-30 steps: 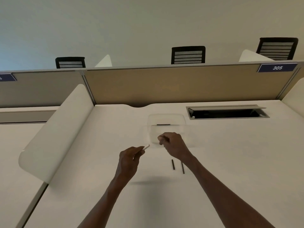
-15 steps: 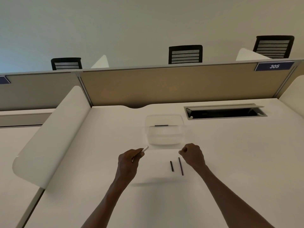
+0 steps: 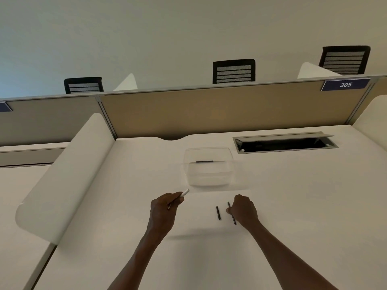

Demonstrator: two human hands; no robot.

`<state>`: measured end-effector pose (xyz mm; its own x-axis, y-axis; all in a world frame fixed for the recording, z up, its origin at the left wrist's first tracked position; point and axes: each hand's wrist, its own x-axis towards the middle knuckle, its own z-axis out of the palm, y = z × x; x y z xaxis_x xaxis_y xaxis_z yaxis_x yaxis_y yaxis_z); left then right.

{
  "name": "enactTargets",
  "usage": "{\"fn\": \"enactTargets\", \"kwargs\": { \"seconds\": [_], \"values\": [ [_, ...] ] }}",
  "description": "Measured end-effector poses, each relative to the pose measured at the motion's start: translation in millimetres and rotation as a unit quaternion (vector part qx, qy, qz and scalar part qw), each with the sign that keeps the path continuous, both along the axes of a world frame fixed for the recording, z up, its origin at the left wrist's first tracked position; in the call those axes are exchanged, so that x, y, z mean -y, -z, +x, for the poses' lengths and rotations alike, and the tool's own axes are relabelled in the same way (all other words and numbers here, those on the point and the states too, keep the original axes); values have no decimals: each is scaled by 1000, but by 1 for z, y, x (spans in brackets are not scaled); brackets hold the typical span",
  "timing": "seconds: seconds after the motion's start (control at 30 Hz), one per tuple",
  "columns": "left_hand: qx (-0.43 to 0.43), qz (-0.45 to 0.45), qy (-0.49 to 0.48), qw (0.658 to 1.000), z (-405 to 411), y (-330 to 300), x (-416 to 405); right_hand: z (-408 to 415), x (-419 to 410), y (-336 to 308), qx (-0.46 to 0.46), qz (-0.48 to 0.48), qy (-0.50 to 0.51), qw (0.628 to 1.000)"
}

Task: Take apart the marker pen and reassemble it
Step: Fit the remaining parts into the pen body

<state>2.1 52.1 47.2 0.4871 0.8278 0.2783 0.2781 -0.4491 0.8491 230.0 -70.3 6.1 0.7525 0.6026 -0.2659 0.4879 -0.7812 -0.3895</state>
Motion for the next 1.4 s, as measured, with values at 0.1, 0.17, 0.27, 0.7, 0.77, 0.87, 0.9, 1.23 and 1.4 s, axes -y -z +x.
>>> {"fn": "enactTargets", "kwargs": {
  "seconds": [0.1,0.17,0.27,0.7,0.77,0.87,0.9,1.23,1.4],
  "values": [
    [1,-5,-2,1000,0,-1,1,-1,0,-1,8,-4,4,1000],
    [2,-3,-3,1000,0,-1,1,-1,0,0,19,-5,1,1000],
    [14,-11,-2,1000,-2,0,1,-2,1,1,31,-1,0,1000],
    [19,-27,1,999,-6,-1,4,9,-1,-24,-27,67,20,997],
    [27,-37,5,999,-5,-1,6,10,-4,-35,-48,124,5,991],
    [43,-47,15,998,-2,-3,8,4,-6,-54,-122,219,3,968],
    [47,-50,17,997,-1,-4,8,1,-6,-61,-142,245,-7,959],
    [66,-60,41,995,3,-17,12,-35,-15,-120,-203,361,-49,909],
    [77,-65,45,994,3,-24,15,-45,-17,-142,-218,434,-22,874]
  ]
}}
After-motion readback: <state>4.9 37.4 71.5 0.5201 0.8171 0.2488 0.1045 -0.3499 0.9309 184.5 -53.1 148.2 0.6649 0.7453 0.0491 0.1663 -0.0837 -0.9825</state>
